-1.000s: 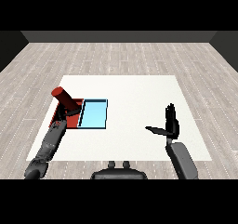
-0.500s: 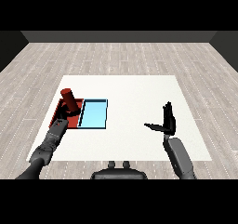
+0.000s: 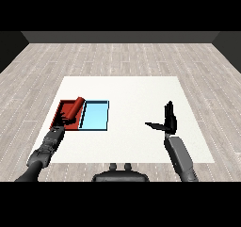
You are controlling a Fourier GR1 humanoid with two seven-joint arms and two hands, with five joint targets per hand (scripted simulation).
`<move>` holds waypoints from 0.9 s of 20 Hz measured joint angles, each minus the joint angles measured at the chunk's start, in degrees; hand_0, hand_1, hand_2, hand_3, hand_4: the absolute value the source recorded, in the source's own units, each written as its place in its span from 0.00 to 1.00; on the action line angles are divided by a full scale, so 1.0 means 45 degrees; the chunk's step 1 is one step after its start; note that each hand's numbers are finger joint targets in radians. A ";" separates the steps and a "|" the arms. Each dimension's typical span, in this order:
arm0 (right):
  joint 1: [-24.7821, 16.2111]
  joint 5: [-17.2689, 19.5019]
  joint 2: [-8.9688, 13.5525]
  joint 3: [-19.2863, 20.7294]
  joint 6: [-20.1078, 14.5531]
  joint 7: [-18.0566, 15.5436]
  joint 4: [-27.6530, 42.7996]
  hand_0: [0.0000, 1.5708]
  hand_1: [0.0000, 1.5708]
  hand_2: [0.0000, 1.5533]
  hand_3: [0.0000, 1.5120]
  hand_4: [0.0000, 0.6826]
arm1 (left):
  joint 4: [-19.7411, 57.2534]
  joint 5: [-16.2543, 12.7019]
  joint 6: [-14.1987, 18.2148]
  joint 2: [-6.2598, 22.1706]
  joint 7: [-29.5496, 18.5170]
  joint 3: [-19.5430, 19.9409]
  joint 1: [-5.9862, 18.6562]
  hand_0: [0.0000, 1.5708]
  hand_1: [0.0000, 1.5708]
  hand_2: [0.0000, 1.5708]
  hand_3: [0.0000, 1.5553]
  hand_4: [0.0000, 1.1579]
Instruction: Pick the red can and put it in the red box
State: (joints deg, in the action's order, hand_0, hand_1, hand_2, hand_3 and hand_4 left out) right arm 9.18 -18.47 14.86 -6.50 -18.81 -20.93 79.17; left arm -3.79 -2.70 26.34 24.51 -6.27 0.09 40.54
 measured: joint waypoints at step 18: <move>-0.0208 -0.0204 -0.0311 0.0217 0.0806 -0.0693 0.0302 0.00 0.00 0.00 0.00 0.00 | -0.1755 -0.1121 -0.1917 0.0623 -0.2900 0.1306 0.0254 0.14 0.14 0.00 0.00 0.00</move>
State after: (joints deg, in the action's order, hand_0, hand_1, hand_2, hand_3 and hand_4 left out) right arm 8.24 -19.39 13.46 -5.53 -15.18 -24.05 80.53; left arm -11.68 -7.74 17.71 27.31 -19.32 5.96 41.69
